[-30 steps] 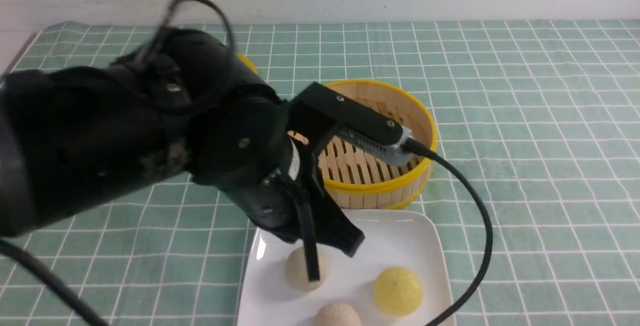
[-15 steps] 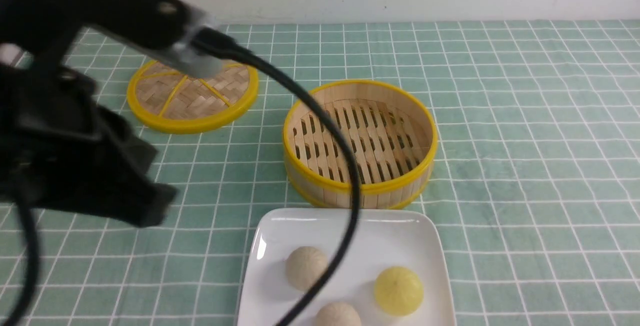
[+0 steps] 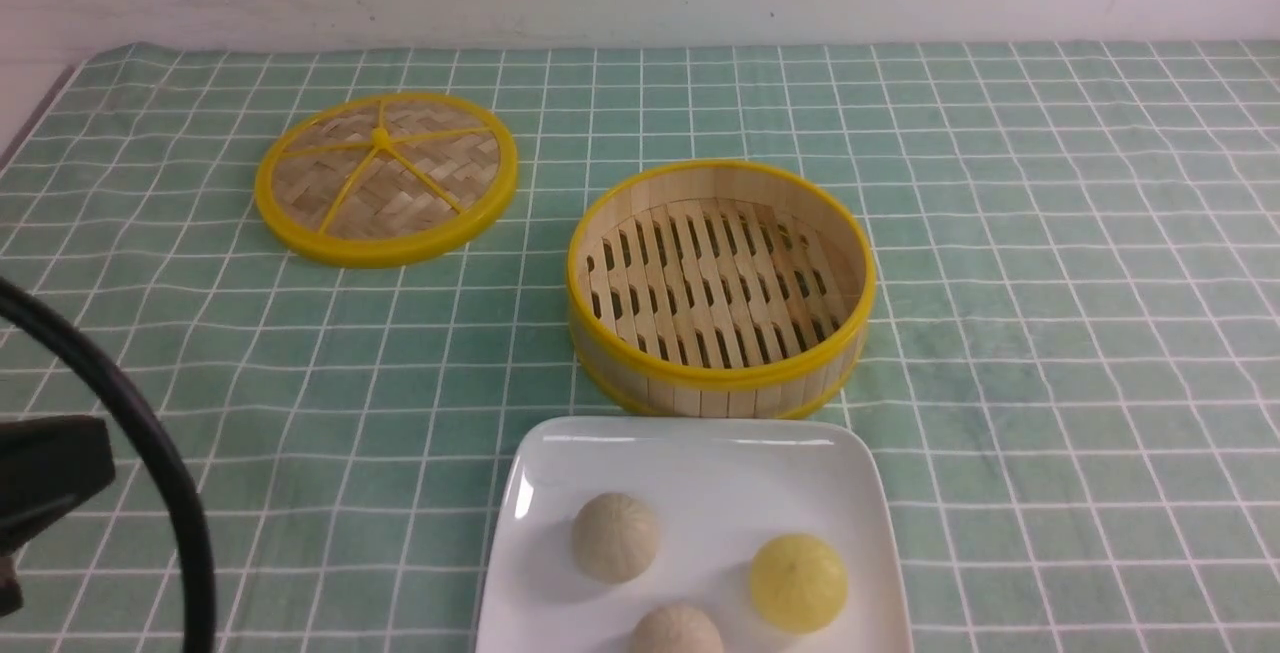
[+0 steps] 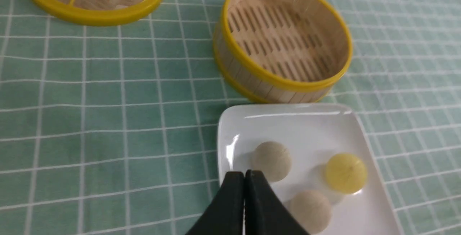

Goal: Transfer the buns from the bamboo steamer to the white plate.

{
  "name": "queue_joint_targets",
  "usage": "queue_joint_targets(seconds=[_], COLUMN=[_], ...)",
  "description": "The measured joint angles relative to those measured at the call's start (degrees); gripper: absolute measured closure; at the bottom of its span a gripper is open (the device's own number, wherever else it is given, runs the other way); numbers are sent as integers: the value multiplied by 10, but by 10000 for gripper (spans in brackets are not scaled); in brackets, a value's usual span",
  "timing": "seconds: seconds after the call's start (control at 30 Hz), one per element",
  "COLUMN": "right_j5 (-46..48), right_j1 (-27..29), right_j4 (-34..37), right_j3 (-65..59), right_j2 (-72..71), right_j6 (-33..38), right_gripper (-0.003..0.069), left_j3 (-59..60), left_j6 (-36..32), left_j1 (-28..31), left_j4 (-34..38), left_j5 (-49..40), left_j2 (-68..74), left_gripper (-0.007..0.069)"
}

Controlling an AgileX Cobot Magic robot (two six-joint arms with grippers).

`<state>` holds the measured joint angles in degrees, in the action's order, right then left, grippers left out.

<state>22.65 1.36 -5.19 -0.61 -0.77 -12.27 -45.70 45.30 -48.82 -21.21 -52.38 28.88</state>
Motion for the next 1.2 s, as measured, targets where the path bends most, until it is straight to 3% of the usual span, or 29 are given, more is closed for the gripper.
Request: queue_joint_targets(seconds=[0.6,0.83,1.03,1.2], right_j5=[0,0,0,0], right_j1=[0,0,0,0], right_j4=[0,0,0,0], right_j3=[0,0,0,0], right_j2=[0,0,0,0], right_j6=[0,0,0,0], right_gripper=[583,576,573,566], left_j3=[14,87,170,244], left_j6=[46,52,-5,-140], left_j1=[0,0,21,167], left_j4=[-24,-30,16,131], left_j5=[36,169,264,332], left_j2=[-2,-2,-12,-50], left_gripper=[591,582,578,571])
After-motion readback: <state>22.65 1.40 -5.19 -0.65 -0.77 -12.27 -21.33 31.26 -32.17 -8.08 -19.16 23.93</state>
